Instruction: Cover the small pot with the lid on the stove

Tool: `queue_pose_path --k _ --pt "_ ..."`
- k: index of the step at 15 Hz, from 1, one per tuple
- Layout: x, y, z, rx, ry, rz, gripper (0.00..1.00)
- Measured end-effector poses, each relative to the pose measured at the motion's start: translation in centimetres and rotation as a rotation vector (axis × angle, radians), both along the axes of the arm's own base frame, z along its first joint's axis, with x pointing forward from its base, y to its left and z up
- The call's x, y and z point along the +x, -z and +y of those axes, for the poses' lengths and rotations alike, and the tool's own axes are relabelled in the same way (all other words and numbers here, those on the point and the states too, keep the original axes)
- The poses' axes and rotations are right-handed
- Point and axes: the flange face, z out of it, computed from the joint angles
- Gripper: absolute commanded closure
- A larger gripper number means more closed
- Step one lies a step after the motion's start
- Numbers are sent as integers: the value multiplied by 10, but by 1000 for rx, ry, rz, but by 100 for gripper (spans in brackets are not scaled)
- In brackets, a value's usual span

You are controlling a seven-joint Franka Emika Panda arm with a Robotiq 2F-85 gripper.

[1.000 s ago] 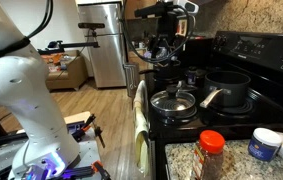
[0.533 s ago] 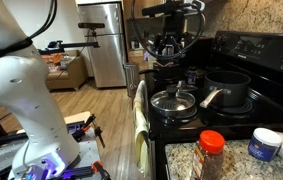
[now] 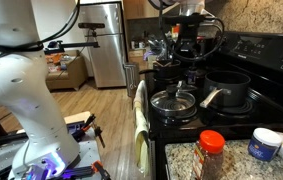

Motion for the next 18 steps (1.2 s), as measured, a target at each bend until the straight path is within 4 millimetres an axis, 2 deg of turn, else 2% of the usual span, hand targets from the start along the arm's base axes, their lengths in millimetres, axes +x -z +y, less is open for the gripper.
queue_pose_path --k 3,9,12,18 --pt "23 12 22 6 -39 32 0" --pt "53 28 74 30 -132 80 0" --pt "61 28 75 44 -160 82 0" --pt "61 34 71 44 -156 92 0"
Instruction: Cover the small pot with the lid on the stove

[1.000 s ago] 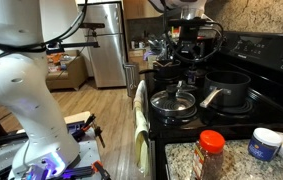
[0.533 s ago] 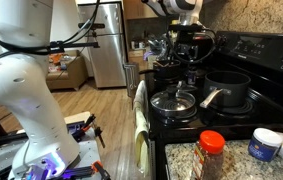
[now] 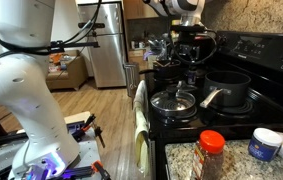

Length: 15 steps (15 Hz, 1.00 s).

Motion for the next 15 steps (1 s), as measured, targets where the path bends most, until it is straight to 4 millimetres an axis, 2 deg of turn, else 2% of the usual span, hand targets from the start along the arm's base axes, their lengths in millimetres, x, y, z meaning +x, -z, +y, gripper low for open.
queue_pose_path --k 4,8,12,13,14,15 --pt "13 30 6 6 -15 -70 0" --pt "20 69 24 16 -22 -120 0" --pt "22 93 43 30 -37 -145 0" --pt "23 98 48 33 -42 -146 25" --pt "22 102 51 34 -47 -143 26" --pt "22 107 54 36 -51 -139 33"
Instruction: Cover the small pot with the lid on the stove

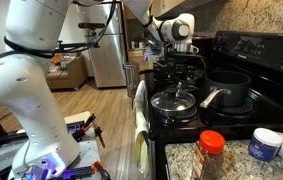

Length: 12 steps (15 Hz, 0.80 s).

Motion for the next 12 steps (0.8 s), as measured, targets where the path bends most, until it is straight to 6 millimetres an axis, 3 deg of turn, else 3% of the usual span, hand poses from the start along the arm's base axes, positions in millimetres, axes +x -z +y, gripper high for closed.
queue_pose_path --k 3,9,12 --pt "0 8 5 -1 -9 11 53" --pt "5 3 7 1 -10 -4 91" --pt "5 2 7 1 -10 -5 90"
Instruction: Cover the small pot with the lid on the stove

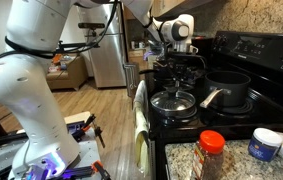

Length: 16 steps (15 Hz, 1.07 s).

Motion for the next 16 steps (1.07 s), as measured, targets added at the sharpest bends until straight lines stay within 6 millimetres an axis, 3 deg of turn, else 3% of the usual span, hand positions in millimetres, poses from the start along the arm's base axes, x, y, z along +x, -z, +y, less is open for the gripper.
queue_pose_path --k 4,7,11,16 --pt "0 -2 -2 -4 15 1 93" --pt "0 -18 -6 -12 48 -15 91" --pt "-5 -59 -17 -51 103 -40 91" --pt "-19 -127 -47 -94 190 -67 91"
